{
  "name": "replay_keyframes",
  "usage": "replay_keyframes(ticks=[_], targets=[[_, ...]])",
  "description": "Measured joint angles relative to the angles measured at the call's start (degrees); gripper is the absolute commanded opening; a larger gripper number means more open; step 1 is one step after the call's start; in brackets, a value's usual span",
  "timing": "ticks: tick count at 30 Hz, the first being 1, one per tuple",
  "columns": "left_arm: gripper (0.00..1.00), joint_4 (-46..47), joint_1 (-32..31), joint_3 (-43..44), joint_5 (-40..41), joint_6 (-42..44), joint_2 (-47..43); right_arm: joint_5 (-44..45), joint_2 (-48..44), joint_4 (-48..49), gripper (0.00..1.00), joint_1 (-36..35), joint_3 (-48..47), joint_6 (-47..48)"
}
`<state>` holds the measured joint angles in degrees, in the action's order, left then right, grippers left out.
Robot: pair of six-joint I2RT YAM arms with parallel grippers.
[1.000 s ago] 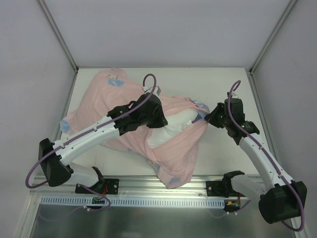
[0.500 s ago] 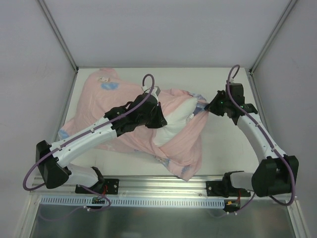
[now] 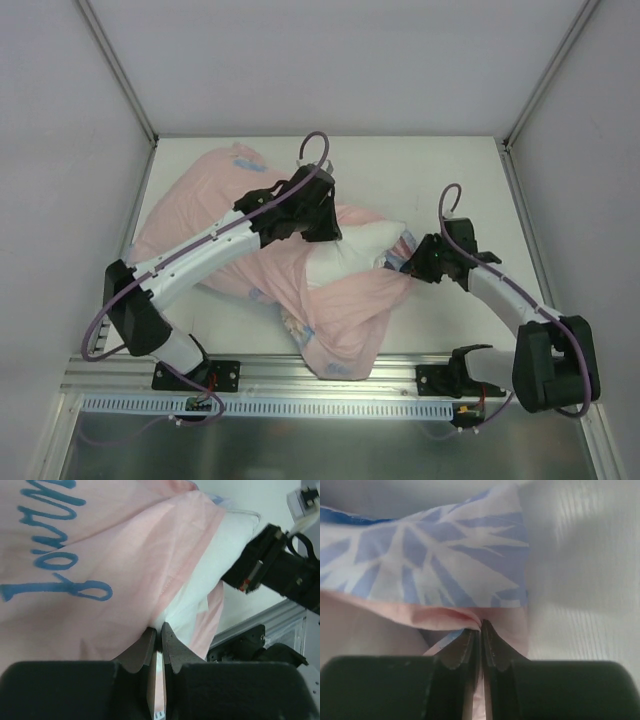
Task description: Remove the pillowcase from the pillow
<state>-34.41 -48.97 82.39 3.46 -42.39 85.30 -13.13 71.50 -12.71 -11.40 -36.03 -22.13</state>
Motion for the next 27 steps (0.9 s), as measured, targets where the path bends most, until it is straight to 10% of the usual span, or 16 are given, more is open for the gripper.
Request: replay_keyframes(ticks=[3,7,14,27], targets=[[0.0,-1.81,0.76,4.66,0.0,-0.46,5.03,1.03,-5.11,-2.23,0.77,-0.09,1.55,0.37],[0.0,-2.47,2.38,7.28,0.28,-1.68,8.17,2.84,-18.49,-6.45,0.98,-1.01,1.18,2.62],[0.0,-3.1,4.92,9.11,1.01,-4.17,10.19,3.48,-37.62,-7.45,0.96,-12.09,-0.09,1.03],[0.0,-5.4,5.31,12.22,1.25,-4.72,11.15,15.78,-18.95,-2.45,0.98,-42.38,2.1,-4.28]])
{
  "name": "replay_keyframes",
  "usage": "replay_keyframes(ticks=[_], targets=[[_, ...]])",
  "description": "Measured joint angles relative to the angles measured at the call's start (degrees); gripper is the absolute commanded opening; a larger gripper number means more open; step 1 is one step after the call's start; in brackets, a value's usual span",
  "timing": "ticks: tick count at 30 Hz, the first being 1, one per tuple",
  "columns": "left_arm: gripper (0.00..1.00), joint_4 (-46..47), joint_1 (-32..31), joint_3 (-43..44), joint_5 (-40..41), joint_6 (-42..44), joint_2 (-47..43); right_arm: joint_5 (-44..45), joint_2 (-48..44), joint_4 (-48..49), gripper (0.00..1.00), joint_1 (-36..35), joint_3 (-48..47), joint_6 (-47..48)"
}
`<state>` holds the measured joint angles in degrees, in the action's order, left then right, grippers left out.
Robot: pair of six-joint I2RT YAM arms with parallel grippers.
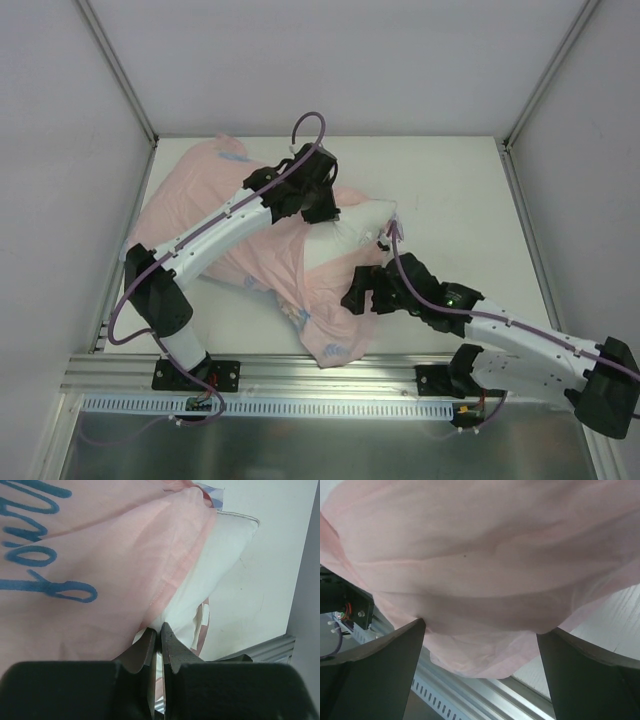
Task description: Remove the pillowcase from the pillow
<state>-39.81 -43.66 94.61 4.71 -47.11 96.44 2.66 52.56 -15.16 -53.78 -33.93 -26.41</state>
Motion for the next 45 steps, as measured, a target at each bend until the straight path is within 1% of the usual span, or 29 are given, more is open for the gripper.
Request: replay_keyframes(ticks=[2,3,4,5,6,9,10,11,13,14,15,17,18,19,24,29,32,34,38,40,42,45], targets=[[0.0,-0.11,0.17,0.22,-0.02,0.0,0.0,1.33,2.05,1.64,0.85,-1.05,0.04,-0.07],[0.0,-0.15,0.28,0.33,-0.02,0.0,0.0,1.68,3.87,3.17,0.76,-1.33,0.09,-0.35],[0.0,-0.15,0.31,0.46,0.0,0.0,0.0,1.81,5.25,4.07,0.62,-1.62,0.11,-0.5],[0.0,-0.17,0.42,0.57,0.0,0.0,0.0,2.23,7.28,5.55,0.56,-2.19,0.11,-1.09],[0.0,-0.22,0.57,0.66,0.0,-0.02,0.0,2.6,8.79,6.71,0.42,-2.8,0.2,-1.64],[0.0,-0.98,1.33,0.9,-0.09,-0.04,0.0,4.2,11.15,9.62,0.24,-5.92,0.98,-3.69],[0.0,-1.57,1.66,1.11,-0.15,-0.07,0.0,4.55,11.52,10.49,0.16,-7.21,1.31,-4.72],[0.0,-2.45,2.19,1.53,-0.39,-0.07,0.0,5.4,11.93,12.33,0.13,-9.07,1.97,-6.21],[0.0,-3.87,3.3,2.43,-1.09,-0.07,0.07,6.58,12.94,14.64,0.12,-11.76,2.64,-8.7],[0.0,-4.42,4.04,2.91,-1.49,-0.04,0.11,7.19,13.75,15.58,0.15,-13.07,2.75,-9.77],[0.0,-4.85,4.81,3.37,-1.7,-0.04,0.2,7.52,14.56,16.17,0.25,-14.27,2.78,-10.82],[0.0,-5.09,6.71,4.33,-2.03,-0.04,0.35,7.91,16.04,16.44,0.26,-16.35,2.78,-12.66],[0.0,-5.01,7.8,4.87,-2.25,-0.04,0.44,8.09,16.81,16.28,0.1,-17.33,2.78,-13.31],[0.0,-4.81,9.03,5.35,-2.6,-0.07,0.46,8.2,17.55,16.17,0.01,-18.14,2.82,-13.79],[0.0,-3.43,13.84,6.45,-3.41,-0.07,0.44,9.81,18.86,15.87,0.01,-19.87,3.39,-16.22],[0.0,-3.34,14.88,6.38,-4.66,-0.04,0.39,12.87,17.25,14.58,0.01,-20.2,3.85,-16.83],[0.0,-2.64,14.91,5.53,-4.7,-0.07,-0.09,15.43,12.98,11.47,0.01,-20.48,3.82,-15.91],[0.0,-2.27,14.91,4.79,-4.7,-0.11,-0.68,17.38,8.24,9.27,0.01,-20.59,3.82,-14.67],[0.0,-1.64,15.72,4.22,-4.79,-0.72,-2.1,20.83,-1.62,7.5,0.01,-20.61,4.11,-13.35],[0.0,-0.98,16.57,4.22,-5.07,-1.44,-2.64,21.51,-4.11,6.88,0.01,-20.61,5.16,-13.68],[0.0,-0.87,17.42,4.26,-5.79,-2.03,-2.97,21.29,-3.8,6.6,0.01,-20.61,6.84,-14.64],[0.0,-1.46,17.88,4.81,-6.45,-2.99,-3.06,20.24,2.14,7.19,0.01,-21.9,8.17,-16.09]])
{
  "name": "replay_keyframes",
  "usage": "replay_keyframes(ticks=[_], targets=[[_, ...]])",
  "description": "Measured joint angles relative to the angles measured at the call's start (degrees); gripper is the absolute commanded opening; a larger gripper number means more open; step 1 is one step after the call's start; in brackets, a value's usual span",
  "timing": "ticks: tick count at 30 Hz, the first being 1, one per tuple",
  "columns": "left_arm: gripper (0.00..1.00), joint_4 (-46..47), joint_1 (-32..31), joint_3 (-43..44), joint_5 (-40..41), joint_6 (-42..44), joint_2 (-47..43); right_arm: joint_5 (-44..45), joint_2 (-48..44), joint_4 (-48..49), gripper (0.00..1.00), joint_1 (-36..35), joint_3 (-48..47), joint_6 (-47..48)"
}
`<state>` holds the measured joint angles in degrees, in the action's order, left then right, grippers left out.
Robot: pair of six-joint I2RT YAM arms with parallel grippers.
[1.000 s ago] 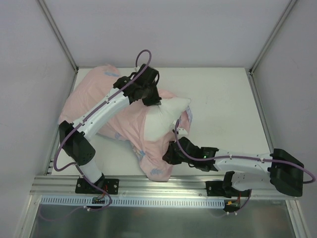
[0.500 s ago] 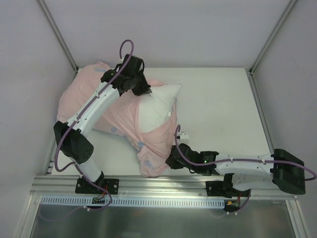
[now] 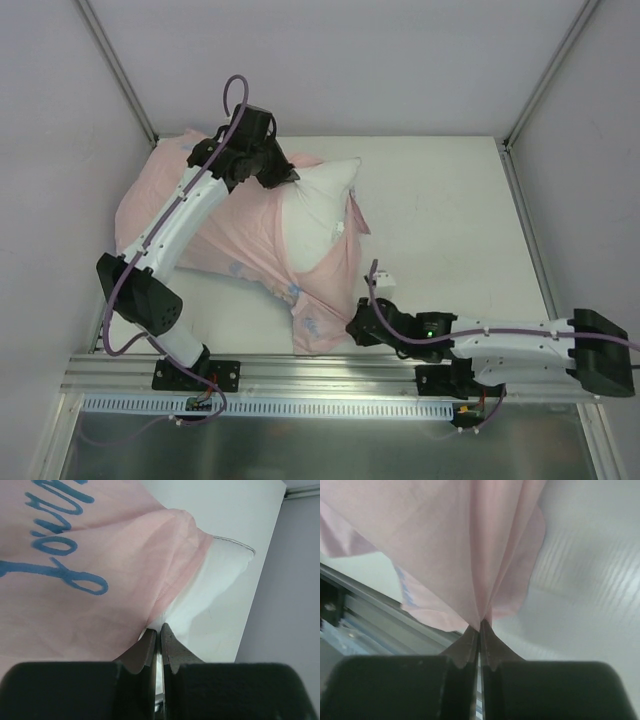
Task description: Remove the pillowcase from the pillow
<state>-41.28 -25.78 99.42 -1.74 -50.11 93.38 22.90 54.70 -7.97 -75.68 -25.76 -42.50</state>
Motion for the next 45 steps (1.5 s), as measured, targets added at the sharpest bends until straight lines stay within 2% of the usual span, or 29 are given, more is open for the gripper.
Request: replay_keyframes(ticks=[3,6,10,15,21,23,24,25,26,27,28,29,31,33,37,40,44,45], targets=[[0.0,-2.23,0.02,1.73,-0.9,-0.94,0.11,-0.94,8.92,0.72,0.01,-3.15,-2.1,-0.33],[0.0,-4.92,0.55,4.72,-1.09,-2.1,0.9,-2.69,19.52,1.22,0.01,-5.73,-8.92,-0.02],[0.0,-7.74,3.67,10.01,-3.65,-3.41,3.89,-4.11,26.6,3.74,0.01,-7.48,-13.73,0.04],[0.0,-9.22,6.8,12.02,-6.6,-3.61,6.12,-3.48,26.08,5.03,0.01,-7.82,-13.07,-0.72],[0.0,-7.28,7.26,9.16,-7.39,-3.04,5.22,-0.68,16.17,1.9,0.01,-7.82,-7.85,-3.3],[0.0,-5.79,7.21,6.12,-7.87,-2.38,4.48,-0.44,13.27,0.09,0.43,-7.39,-6.27,-4.13],[0.0,-4.83,6.99,4.5,-7.98,-1.66,4.15,-1.03,12.09,-1.6,0.74,-6.88,-5.64,-4.02],[0.0,-3.61,6.78,2.82,-7.89,-0.98,3.8,-1.44,10.93,-3.63,0.82,-6.51,-4.79,-4.0],[0.01,-2.58,6.56,1.46,-7.52,0.13,3.61,-1.64,10.03,-5.55,0.86,-6.03,-4.24,-3.23],[0.08,-1.81,6.03,0.44,-6.93,1.53,3.54,-1.7,8.76,-8.35,0.88,-5.42,-3.74,-2.54],[0.21,-1.4,5.75,-0.17,-6.51,2.49,3.52,-1.51,7.78,-10.16,0.89,-4.85,-3.67,-1.97],[0.4,-0.94,5.01,-0.96,-5.86,4.22,3.52,-1.33,6.19,-12.04,0.9,-3.69,-3.67,-1.2],[0.53,-0.35,3.56,-2.05,-4.72,7.08,3.43,-0.57,1.77,-14.78,0.91,-0.76,-3.76,0.66],[0.62,0.09,1.25,-2.58,-2.86,9.81,3.17,0.15,-4.33,-16.92,0.91,3.82,-4.11,2.78],[0.67,-0.24,-6.67,-2.64,4.7,14.69,1.9,-0.13,-12.98,-18.08,0.9,15.21,-5.49,6.21],[0.67,-1.99,-15.02,-1.22,13.11,18.32,1.53,-0.94,-14.4,-18.27,0.9,21.88,-6.99,8.22],[0.69,-6.56,-24.17,5.75,25.35,22.34,5.7,-3.41,-13.79,-18.53,0.91,25.73,-7.93,10.01],[0.77,-8.37,-26.32,8.96,28.79,23.17,8.39,-4.02,-13.6,-18.69,0.91,26.51,-8.09,10.29]])
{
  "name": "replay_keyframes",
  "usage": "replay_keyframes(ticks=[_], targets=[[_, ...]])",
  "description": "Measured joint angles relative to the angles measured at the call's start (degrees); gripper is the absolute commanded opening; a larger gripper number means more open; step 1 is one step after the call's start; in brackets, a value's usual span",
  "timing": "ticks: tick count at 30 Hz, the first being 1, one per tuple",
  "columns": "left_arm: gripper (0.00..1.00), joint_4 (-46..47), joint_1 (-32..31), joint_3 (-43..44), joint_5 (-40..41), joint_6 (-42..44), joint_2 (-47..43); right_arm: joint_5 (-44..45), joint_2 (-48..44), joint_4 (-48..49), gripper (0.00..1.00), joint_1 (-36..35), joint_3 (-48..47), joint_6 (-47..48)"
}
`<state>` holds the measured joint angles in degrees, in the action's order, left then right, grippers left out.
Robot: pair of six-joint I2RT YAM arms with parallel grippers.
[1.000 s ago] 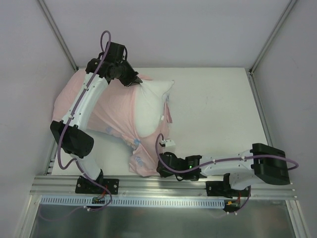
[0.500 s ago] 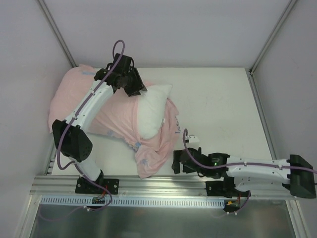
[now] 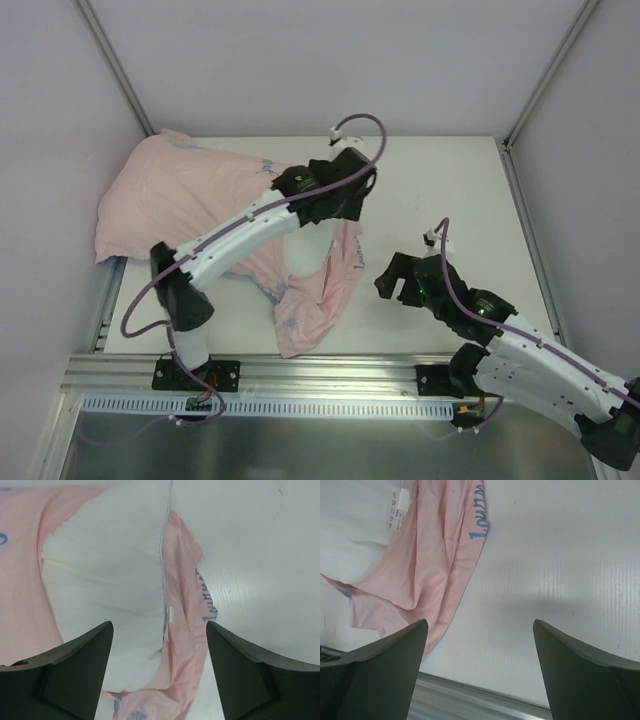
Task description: Remove the pillowcase from the pillow
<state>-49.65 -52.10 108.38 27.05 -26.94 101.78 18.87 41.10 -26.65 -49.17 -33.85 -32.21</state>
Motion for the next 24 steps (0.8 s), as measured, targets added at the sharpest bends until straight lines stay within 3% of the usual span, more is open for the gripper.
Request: replay_keyframes(ticks=[4,10,13,14,16,17,18,24], targets=[[0.99,-5.46,-4.94,12.5,11.52,2.43,13.25,-1.73,-0.09,-0.37,0.93,1.66,-0.13,0.61],[0.98,-12.94,-5.49,16.74,19.65,3.58,30.1,-3.08,-3.48,-0.76,0.94,1.86,0.55,0.66],[0.77,-15.58,-4.42,16.74,21.64,3.32,34.38,-3.39,-5.22,-0.94,0.95,1.95,1.79,0.28],[0.6,-16.28,-4.0,16.74,21.88,3.21,35.01,-3.56,-5.51,-1.05,0.95,1.97,2.16,0.2],[0.34,-17.25,-2.89,16.74,22.51,2.34,35.15,-3.96,-5.66,-1.14,0.95,2.01,2.89,-0.02],[0.09,-17.68,-2.4,16.98,22.71,1.95,34.91,-4.2,-5.66,-1.18,0.95,2.01,3.15,-0.11],[0.0,-17.99,-1.97,17.07,22.67,1.84,34.69,-4.42,-5.49,-1.14,0.95,2.01,3.39,-0.15],[0.0,-18.38,-0.63,17.14,17.57,0.5,31.15,-5.99,-3.15,-0.11,0.95,2.01,3.98,-0.2]])
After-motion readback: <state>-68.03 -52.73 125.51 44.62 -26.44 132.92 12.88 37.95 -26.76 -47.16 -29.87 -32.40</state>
